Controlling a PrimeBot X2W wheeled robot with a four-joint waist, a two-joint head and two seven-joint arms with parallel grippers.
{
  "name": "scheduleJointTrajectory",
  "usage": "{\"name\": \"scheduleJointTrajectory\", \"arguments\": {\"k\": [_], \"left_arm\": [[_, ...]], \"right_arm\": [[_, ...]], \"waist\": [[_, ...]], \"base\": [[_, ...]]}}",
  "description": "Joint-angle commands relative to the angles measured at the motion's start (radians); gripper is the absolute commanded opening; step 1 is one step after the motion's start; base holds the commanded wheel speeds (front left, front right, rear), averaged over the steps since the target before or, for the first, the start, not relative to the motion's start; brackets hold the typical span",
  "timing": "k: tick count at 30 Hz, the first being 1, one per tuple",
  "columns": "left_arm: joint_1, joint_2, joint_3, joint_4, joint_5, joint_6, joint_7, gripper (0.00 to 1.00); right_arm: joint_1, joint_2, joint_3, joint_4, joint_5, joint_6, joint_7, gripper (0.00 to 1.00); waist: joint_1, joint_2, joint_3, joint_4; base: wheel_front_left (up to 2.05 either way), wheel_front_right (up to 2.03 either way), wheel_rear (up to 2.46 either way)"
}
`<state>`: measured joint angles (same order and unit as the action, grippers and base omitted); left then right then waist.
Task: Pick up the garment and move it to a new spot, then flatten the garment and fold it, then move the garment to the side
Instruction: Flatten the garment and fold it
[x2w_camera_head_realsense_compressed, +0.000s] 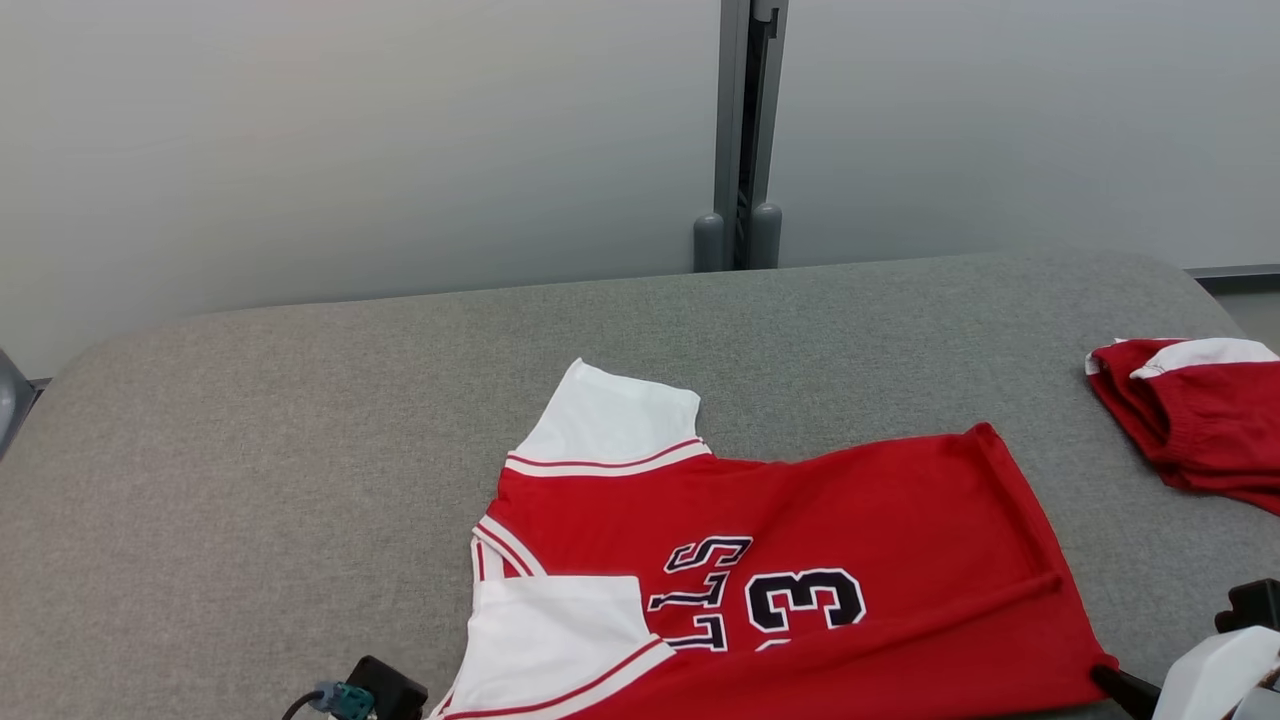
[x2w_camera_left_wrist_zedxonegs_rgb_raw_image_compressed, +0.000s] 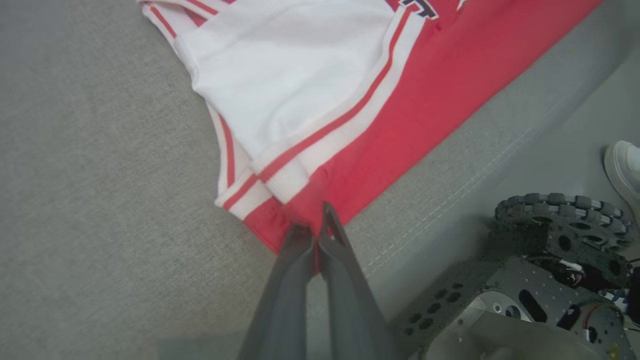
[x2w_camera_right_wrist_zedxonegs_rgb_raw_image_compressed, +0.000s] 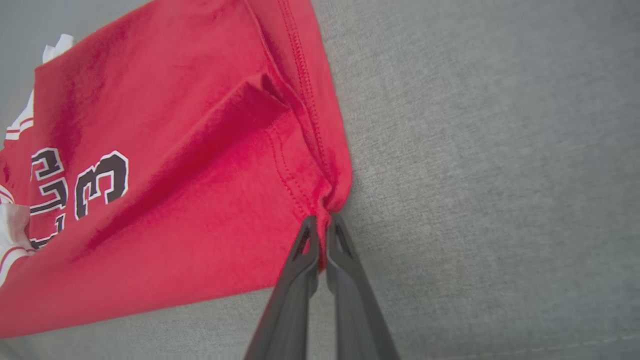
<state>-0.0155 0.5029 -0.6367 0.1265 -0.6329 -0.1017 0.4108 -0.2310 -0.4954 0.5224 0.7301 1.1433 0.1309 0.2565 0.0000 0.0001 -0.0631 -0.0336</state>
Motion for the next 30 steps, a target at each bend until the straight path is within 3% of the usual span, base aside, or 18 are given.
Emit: {"name": "scheduleJointTrajectory", "arguments": {"k": [1, 7, 8, 9, 10, 20, 30], "left_arm": [[0.010, 0.014, 0.004, -0.012, -0.010, 0.007, 0.009, 0.00], [0.029, 0.017, -0.003, -0.046, -0.018, 0.019, 0.024, 0.00], [0.031, 0.014, -0.004, -0.047, -0.021, 0.020, 0.024, 0.18], [0.032, 0.012, -0.005, -0.048, -0.021, 0.021, 0.023, 0.49], [0.032, 0.011, -0.005, -0.049, -0.021, 0.023, 0.021, 1.00], [0.014, 0.011, 0.021, -0.062, -0.012, 0.052, -0.019, 1.00], [-0.082, -0.082, 0.127, 0.022, 0.061, 0.150, -0.317, 1.00]], "right_arm": [[0.012, -0.014, -0.010, -0.005, -0.003, 0.000, 0.007, 0.00], [0.036, -0.009, -0.048, -0.001, -0.020, 0.000, 0.021, 0.04], [0.036, -0.006, -0.054, 0.002, -0.026, 0.000, 0.019, 0.46], [0.038, 0.000, -0.065, 0.010, -0.026, 0.000, 0.020, 1.00], [0.037, 0.004, -0.071, 0.014, -0.031, 0.000, 0.024, 1.00], [0.002, 0.017, -0.146, 0.026, -0.135, 0.000, -0.032, 1.00], [-0.063, 0.067, -0.180, -0.050, -0.335, 0.000, -0.291, 1.00]], "waist": [[0.0000, -0.0001, 0.000, 0.000], [0.0000, -0.0001, 0.001, -0.001], [0.0000, -0.0001, 0.000, -0.001], [0.0000, -0.0001, 0.000, -0.001], [0.0000, -0.0001, 0.000, -0.001], [0.0000, -0.0001, -0.004, -0.008], [0.0000, -0.0001, 0.040, -0.045]], "base": [[0.00, 0.00, 0.00], [0.00, 0.00, 0.00], [0.00, 0.00, 0.00], [0.00, 0.00, 0.00], [0.00, 0.00, 0.00], [0.00, 0.00, 0.00], [0.00, 0.00, 0.00]]}}
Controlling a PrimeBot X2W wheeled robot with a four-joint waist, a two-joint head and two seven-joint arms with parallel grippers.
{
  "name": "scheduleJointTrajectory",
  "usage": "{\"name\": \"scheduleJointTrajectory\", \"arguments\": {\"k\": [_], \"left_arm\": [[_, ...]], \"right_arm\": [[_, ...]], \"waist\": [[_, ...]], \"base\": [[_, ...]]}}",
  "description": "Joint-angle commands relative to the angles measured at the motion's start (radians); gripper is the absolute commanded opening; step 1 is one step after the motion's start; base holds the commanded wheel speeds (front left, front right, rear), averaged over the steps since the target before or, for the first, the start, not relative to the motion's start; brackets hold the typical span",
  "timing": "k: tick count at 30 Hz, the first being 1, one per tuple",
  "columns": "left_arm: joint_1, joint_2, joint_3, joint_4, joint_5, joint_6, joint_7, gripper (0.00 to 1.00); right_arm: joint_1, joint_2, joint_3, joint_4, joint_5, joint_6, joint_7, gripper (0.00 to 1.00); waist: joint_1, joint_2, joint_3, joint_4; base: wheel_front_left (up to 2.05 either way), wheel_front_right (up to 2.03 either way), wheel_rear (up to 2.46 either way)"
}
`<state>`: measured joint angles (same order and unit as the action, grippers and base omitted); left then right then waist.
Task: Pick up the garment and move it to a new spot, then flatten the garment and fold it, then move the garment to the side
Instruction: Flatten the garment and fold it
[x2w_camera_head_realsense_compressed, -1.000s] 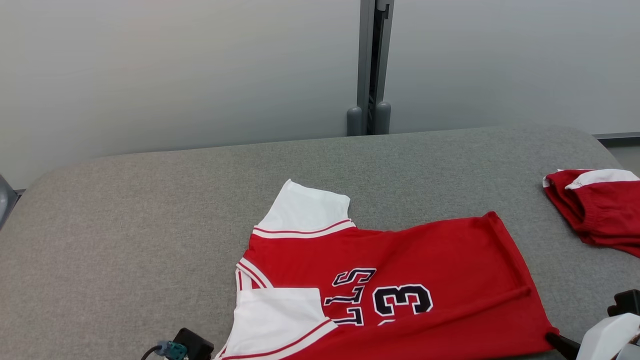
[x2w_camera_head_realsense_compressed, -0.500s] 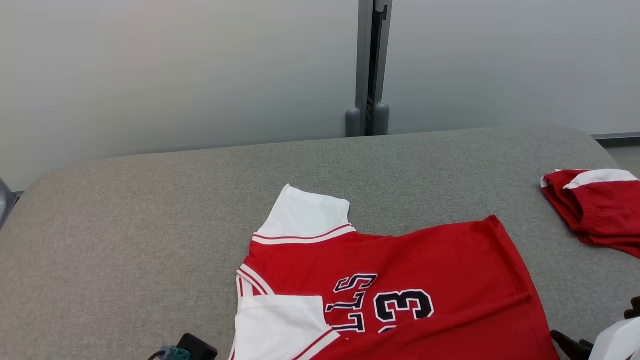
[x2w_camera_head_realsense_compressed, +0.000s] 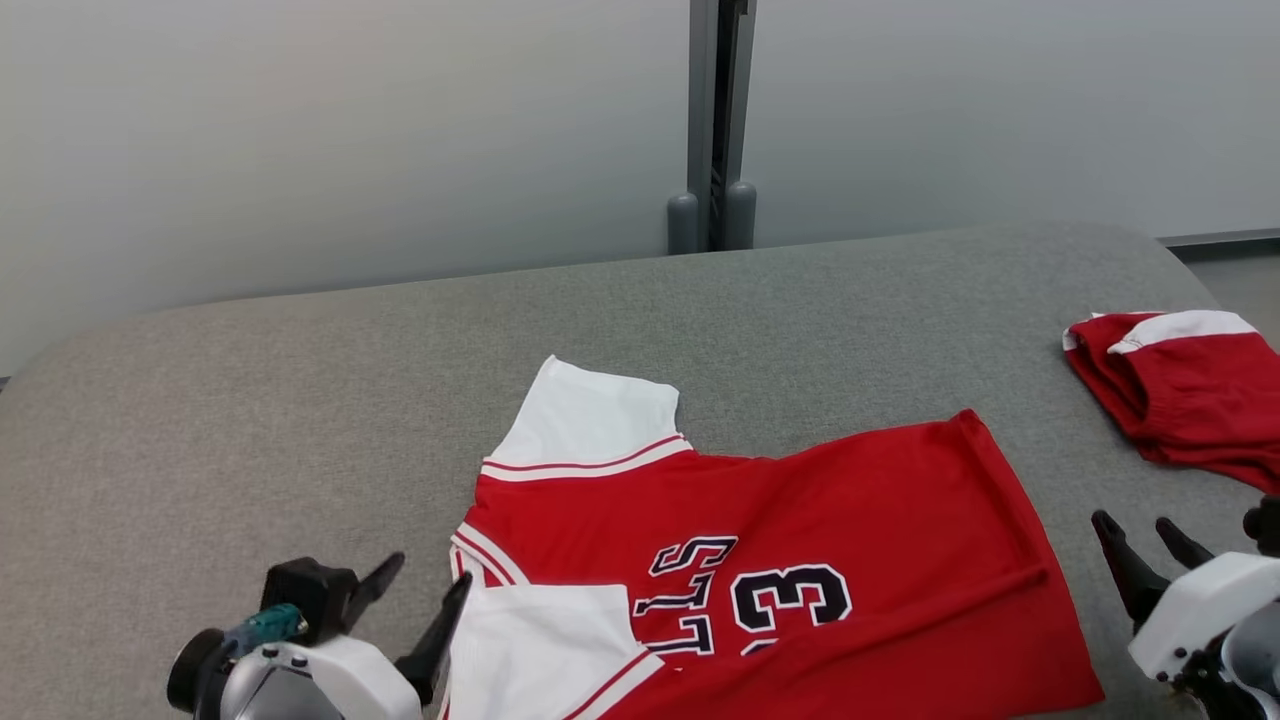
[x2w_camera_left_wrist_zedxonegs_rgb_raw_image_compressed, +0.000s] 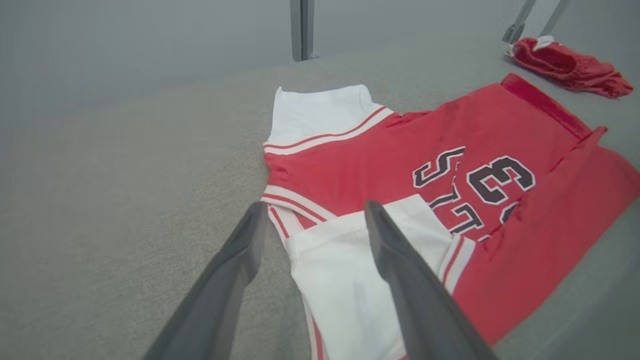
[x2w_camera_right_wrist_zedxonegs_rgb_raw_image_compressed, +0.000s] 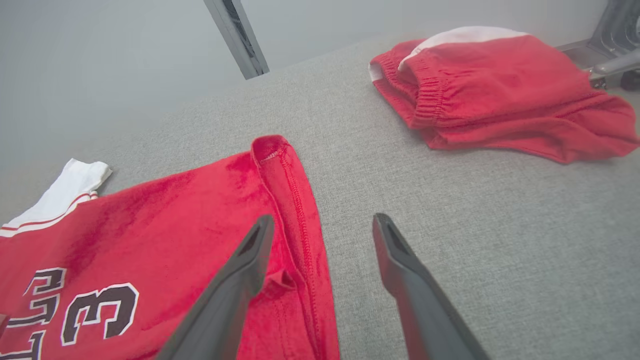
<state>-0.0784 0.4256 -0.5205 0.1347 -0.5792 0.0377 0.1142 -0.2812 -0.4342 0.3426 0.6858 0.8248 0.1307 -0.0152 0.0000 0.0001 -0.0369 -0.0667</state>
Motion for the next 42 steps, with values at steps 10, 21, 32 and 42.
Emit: {"name": "scheduleJointTrajectory", "arguments": {"k": [10, 21, 32, 42], "left_arm": [[-0.210, -0.058, 0.024, 0.211, 0.040, -0.033, -0.144, 1.00], [-0.547, -0.044, 0.006, 0.429, 0.003, -0.150, -0.029, 1.00], [-0.795, 0.012, -0.082, 0.555, -0.152, -0.167, 0.153, 1.00], [-0.898, 0.056, -0.217, 0.680, -0.174, -0.168, 0.173, 1.00]], "right_arm": [[-0.119, 0.088, 0.008, -0.044, -0.160, 0.000, -0.181, 1.00], [-0.196, 0.189, 0.008, -0.113, -0.222, 0.000, -0.250, 1.00], [-0.266, 0.247, 0.000, -0.140, -0.273, 0.000, -0.252, 1.00], [-0.271, 0.274, -0.013, -0.149, -0.279, 0.000, -0.252, 1.00]], "waist": [[0.0000, -0.0001, 0.144, -0.071], [0.0000, -0.0001, 0.295, -0.175], [0.0000, -0.0001, 0.387, -0.257], [0.0000, -0.0001, 0.423, -0.280]], "base": [[0.00, 0.00, 0.00], [0.00, 0.00, 0.00], [0.00, 0.00, 0.00], [0.00, 0.00, 0.00]]}}
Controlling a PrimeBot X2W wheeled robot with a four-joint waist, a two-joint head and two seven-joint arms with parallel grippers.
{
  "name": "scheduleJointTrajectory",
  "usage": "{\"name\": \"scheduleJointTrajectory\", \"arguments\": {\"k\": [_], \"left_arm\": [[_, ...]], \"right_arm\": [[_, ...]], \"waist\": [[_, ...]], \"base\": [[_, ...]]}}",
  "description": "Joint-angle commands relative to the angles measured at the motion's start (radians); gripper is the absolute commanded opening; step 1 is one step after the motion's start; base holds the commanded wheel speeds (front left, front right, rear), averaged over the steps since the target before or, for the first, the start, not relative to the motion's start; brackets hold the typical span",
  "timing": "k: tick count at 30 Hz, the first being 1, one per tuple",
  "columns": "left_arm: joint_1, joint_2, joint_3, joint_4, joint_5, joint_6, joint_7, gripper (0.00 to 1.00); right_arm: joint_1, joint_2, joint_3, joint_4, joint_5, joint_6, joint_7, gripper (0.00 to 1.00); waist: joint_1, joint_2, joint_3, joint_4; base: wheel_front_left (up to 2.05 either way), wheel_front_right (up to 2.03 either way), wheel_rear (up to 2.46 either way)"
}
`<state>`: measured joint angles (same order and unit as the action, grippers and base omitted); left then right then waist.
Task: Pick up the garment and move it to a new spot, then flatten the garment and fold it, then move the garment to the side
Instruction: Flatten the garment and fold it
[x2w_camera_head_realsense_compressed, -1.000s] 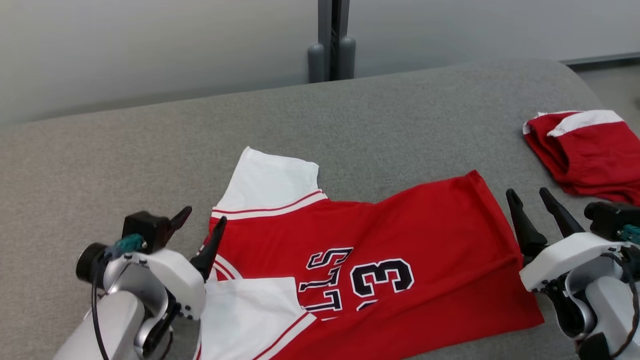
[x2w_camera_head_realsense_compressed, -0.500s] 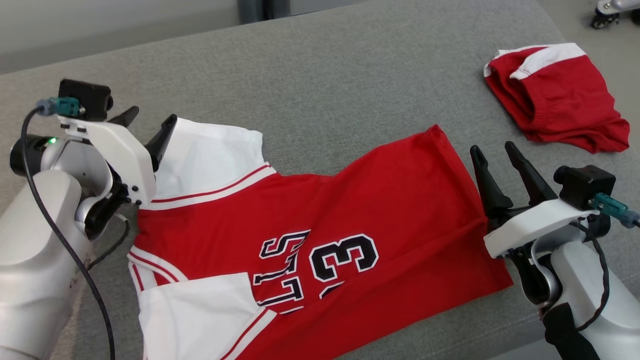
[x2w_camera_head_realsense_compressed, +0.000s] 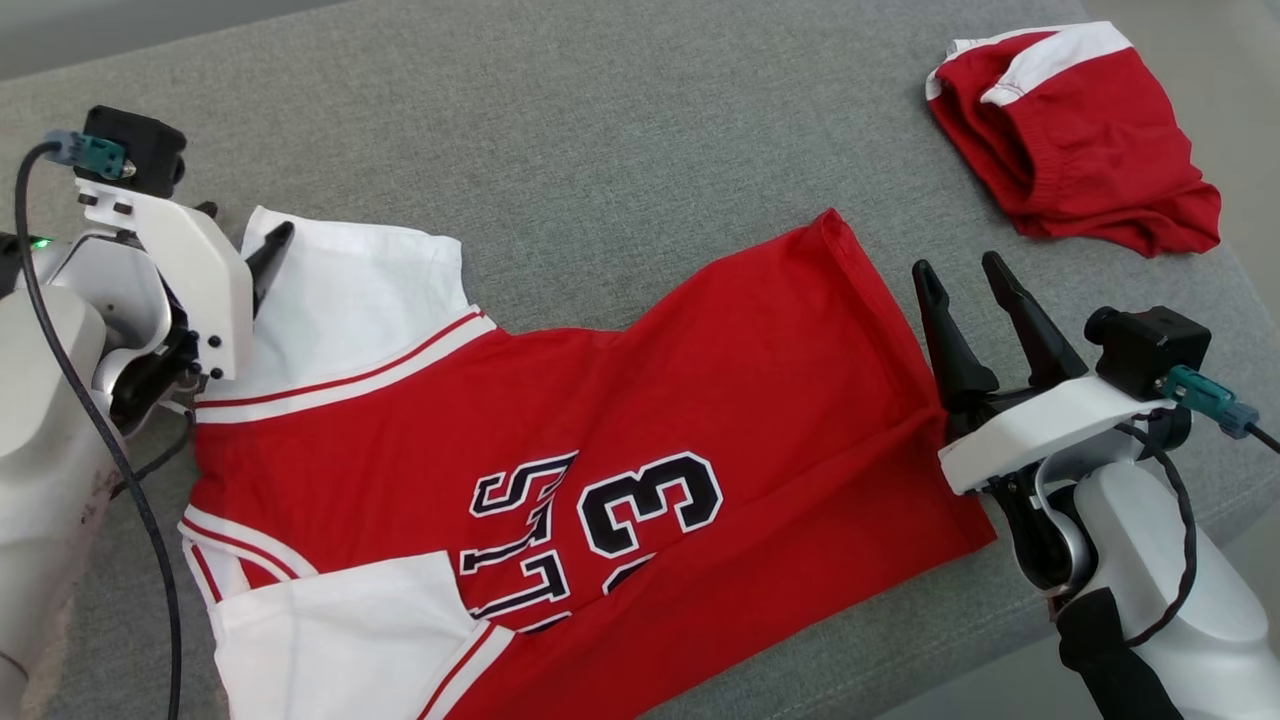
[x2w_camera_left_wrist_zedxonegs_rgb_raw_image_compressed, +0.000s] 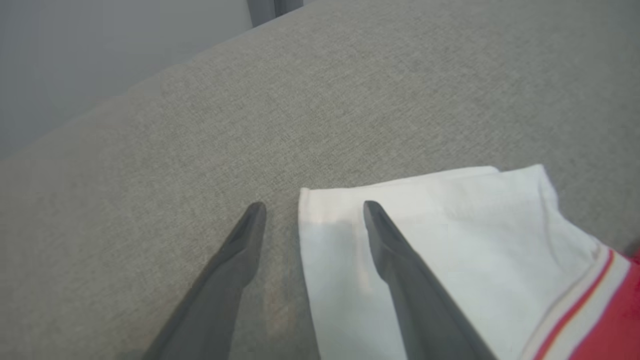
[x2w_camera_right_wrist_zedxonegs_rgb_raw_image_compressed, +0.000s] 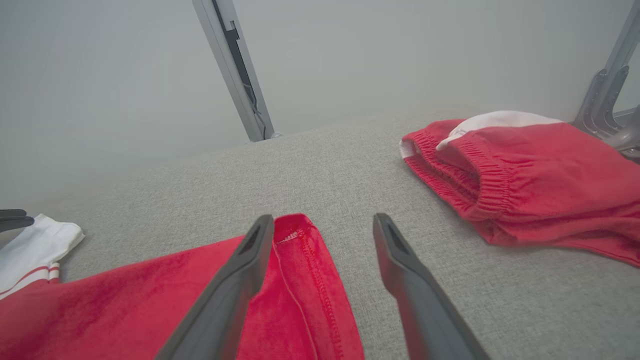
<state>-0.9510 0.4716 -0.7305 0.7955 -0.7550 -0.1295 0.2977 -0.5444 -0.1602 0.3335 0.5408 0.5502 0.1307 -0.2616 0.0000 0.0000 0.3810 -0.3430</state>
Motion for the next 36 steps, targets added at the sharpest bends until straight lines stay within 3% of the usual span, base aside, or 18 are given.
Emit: {"name": "scheduleJointTrajectory", "arguments": {"k": [1, 13, 15, 16, 25, 36], "left_arm": [[-0.034, 0.006, -0.010, 0.034, -0.006, -0.001, -0.015, 1.00], [-0.077, 0.004, -0.106, 0.109, -0.081, -0.001, -0.023, 1.00], [-0.080, 0.005, -0.134, 0.099, -0.094, -0.001, -0.018, 0.22], [-0.081, 0.006, -0.145, 0.094, -0.101, -0.001, -0.019, 0.00], [-0.115, 0.009, -0.226, 0.049, -0.159, -0.001, -0.094, 0.00], [-0.135, -0.026, -0.324, -0.001, -0.211, -0.001, -0.182, 0.00]], "right_arm": [[-0.007, 0.001, -0.005, -0.005, -0.005, 0.000, -0.006, 1.00], [-0.012, 0.008, 0.003, 0.018, -0.001, 0.000, -0.006, 1.00], [-0.013, 0.007, 0.003, 0.021, -0.001, 0.000, -0.006, 1.00], [-0.013, 0.006, 0.002, 0.022, 0.000, 0.000, -0.006, 1.00], [-0.066, -0.022, 0.026, 0.062, 0.004, 0.000, -0.006, 1.00], [-0.222, -0.038, 0.136, 0.290, 0.045, 0.000, 0.035, 1.00]], "waist": [[0.0000, 0.0000, 0.008, -0.005], [0.0000, 0.0000, 0.023, -0.021], [0.0000, 0.0000, 0.025, -0.020], [0.0000, 0.0000, 0.025, -0.019], [0.0000, 0.0000, 0.041, 0.042], [0.0000, 0.0000, 0.037, 0.134]], "base": [[0.00, 0.00, 0.00], [0.00, 0.00, 0.00], [0.00, 0.00, 0.00], [0.00, 0.00, 0.00], [0.00, 0.00, 0.00], [0.00, 0.00, 0.00]]}}
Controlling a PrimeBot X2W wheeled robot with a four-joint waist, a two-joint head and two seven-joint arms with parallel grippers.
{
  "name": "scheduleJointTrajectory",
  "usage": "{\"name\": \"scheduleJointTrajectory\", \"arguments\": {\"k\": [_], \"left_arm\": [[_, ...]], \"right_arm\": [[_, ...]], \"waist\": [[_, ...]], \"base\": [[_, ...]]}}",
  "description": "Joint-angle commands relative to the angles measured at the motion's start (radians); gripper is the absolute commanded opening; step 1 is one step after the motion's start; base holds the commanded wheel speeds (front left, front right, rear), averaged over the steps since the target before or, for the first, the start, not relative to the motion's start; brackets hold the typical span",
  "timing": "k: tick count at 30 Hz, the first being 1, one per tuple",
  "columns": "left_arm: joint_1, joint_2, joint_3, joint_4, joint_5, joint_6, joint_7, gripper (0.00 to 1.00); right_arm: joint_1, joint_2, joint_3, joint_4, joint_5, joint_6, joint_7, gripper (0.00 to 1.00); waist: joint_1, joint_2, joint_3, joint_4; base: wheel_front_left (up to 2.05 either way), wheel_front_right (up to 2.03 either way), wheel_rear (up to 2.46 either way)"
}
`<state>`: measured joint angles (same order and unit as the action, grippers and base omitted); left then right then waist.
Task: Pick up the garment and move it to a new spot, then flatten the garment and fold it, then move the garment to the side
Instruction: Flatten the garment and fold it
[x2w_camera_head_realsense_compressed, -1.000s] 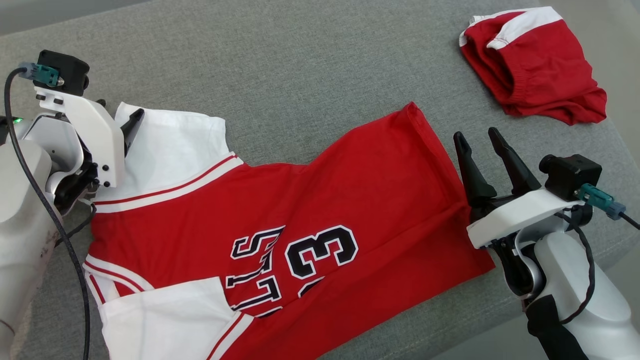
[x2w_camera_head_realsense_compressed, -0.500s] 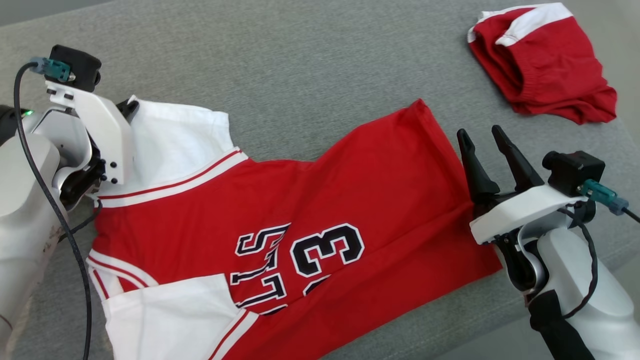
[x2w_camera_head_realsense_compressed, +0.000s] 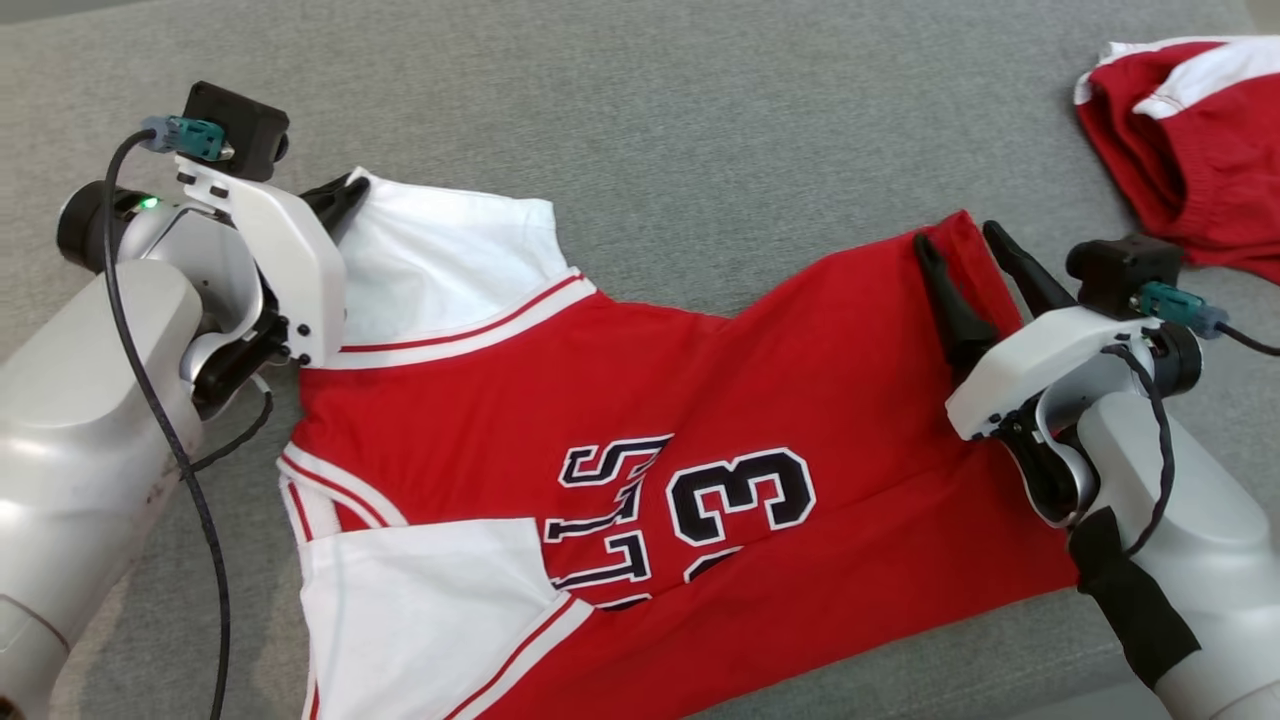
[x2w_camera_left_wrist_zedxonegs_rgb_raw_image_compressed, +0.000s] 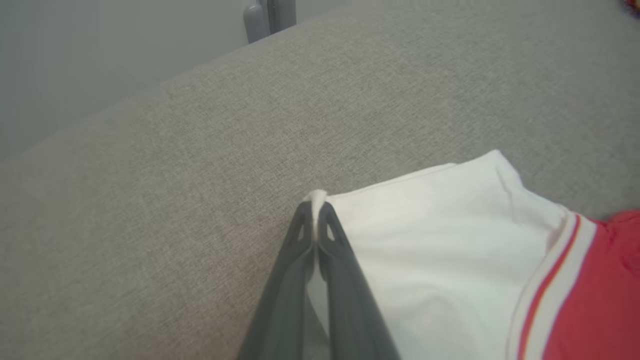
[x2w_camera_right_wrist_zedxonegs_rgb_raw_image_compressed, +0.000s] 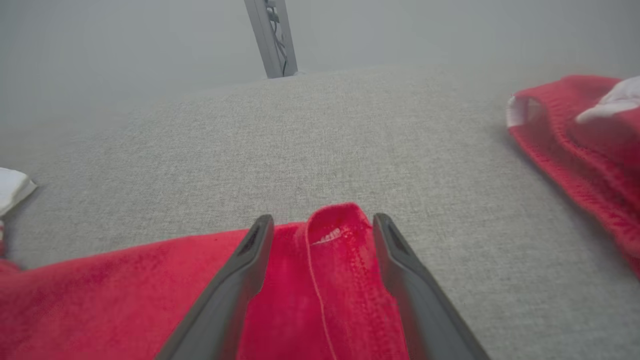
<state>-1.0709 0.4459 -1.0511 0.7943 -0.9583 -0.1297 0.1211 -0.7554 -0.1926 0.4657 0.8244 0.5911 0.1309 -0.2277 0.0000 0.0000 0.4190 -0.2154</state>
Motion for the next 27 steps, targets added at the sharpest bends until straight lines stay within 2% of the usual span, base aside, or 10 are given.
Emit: {"name": "scheduleJointTrajectory", "arguments": {"k": [1, 8, 9, 11, 12, 17, 18, 19, 21, 27], "left_arm": [[-0.016, -0.003, -0.011, -0.002, -0.012, -0.001, -0.011, 0.00], [-0.029, -0.006, -0.063, 0.001, -0.047, -0.001, -0.038, 0.00], [-0.030, -0.006, -0.070, 0.002, -0.051, -0.001, -0.042, 0.00], [-0.031, -0.006, -0.083, 0.007, -0.062, -0.001, -0.046, 0.00], [-0.033, -0.006, -0.089, 0.008, -0.068, -0.001, -0.049, 0.00], [-0.041, -0.010, -0.112, 0.014, -0.084, -0.001, -0.061, 0.00], [-0.042, -0.010, -0.118, 0.015, -0.090, -0.001, -0.062, 0.00], [-0.042, -0.010, -0.123, 0.017, -0.094, -0.001, -0.066, 0.00], [-0.043, -0.009, -0.135, 0.018, -0.104, -0.001, -0.070, 0.00], [-0.050, -0.007, -0.161, 0.025, -0.130, -0.001, -0.079, 0.00]], "right_arm": [[-0.022, -0.008, 0.014, 0.021, 0.013, 0.000, 0.001, 1.00], [-0.078, 0.000, 0.066, 0.110, 0.066, 0.000, -0.001, 1.00], [-0.084, 0.002, 0.073, 0.118, 0.075, 0.000, 0.001, 0.97], [-0.094, 0.002, 0.086, 0.138, 0.095, 0.000, 0.006, 0.54], [-0.097, 0.003, 0.088, 0.146, 0.111, 0.000, 0.010, 0.47], [-0.112, -0.003, 0.112, 0.168, 0.152, 0.000, 0.014, 0.37], [-0.115, -0.005, 0.119, 0.173, 0.160, 0.000, 0.015, 0.29], [-0.117, -0.006, 0.127, 0.176, 0.167, 0.000, 0.014, 0.16], [-0.121, -0.009, 0.142, 0.183, 0.183, 0.000, 0.013, 0.00], [-0.130, -0.019, 0.177, 0.194, 0.220, 0.000, -0.010, 0.00]], "waist": [[0.0000, 0.0000, -0.001, 0.009], [0.0000, 0.0000, -0.005, 0.009], [0.0000, 0.0000, -0.006, 0.009], [0.0000, 0.0000, -0.008, 0.008], [0.0000, 0.0000, -0.009, 0.007], [0.0000, 0.0000, -0.012, 0.008], [0.0000, 0.0000, -0.012, 0.008], [0.0000, 0.0000, -0.013, 0.009], [0.0000, 0.0000, -0.014, 0.010], [0.0000, 0.0000, -0.018, 0.013]], "base": [[0.00, 0.00, 0.00], [0.00, 0.00, 0.00], [0.00, 0.00, 0.00], [0.00, 0.00, 0.00], [0.00, 0.00, 0.00], [0.00, 0.00, 0.00], [0.00, 0.00, 0.00], [0.00, 0.00, 0.00], [0.00, 0.00, 0.00], [0.00, 0.00, 0.00]]}}
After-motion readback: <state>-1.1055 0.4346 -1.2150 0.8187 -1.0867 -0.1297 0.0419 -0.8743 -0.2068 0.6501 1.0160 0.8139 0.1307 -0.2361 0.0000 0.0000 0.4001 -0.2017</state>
